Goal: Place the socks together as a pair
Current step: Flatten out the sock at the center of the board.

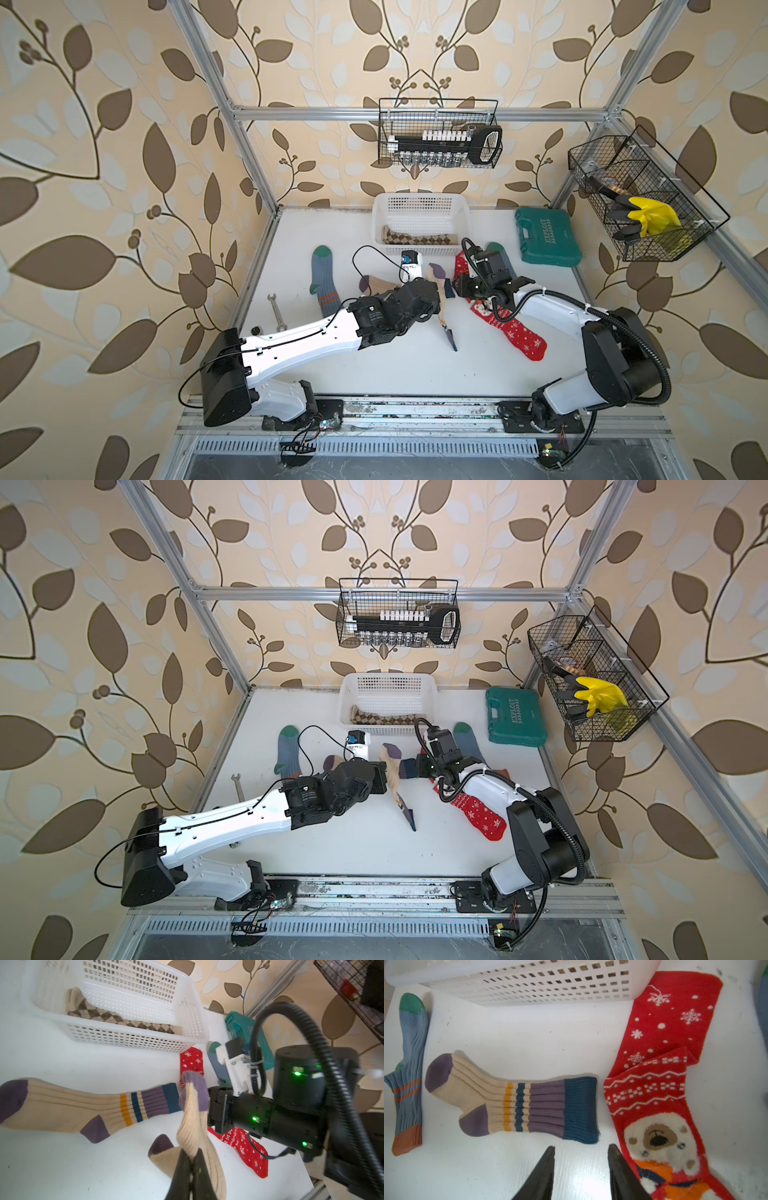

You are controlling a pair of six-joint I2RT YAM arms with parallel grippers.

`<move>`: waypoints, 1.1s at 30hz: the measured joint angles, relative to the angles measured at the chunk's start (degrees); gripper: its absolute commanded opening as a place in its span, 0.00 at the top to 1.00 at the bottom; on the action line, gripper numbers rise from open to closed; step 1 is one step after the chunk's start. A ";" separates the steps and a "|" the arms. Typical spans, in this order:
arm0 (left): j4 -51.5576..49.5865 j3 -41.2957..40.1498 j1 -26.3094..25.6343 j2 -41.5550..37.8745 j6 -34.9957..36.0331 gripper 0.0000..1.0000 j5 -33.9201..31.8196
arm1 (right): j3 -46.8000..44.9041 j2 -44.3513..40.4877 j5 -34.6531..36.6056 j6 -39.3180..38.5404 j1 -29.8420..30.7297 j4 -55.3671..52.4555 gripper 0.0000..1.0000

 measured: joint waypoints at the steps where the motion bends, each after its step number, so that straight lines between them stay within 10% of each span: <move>1: 0.76 -2.27 1.44 0.00 -1.14 1.00 -0.37 | 0.00 0.00 -0.24 0.02 0.00 0.00 0.57; 11: 1.38 -19.26 10.25 0.83 -8.87 1.00 -3.41 | 5.46 1.97 -0.55 -0.72 8.11 -7.80 0.57; 20: 3.48 -25.81 12.98 -3.23 -9.35 0.59 -5.88 | 8.98 7.52 10.88 -2.67 29.62 -19.39 0.59; 33: 8.31 -36.39 27.54 -19.41 -3.65 0.56 -0.96 | 5.09 6.99 14.62 -0.92 32.72 -25.49 0.55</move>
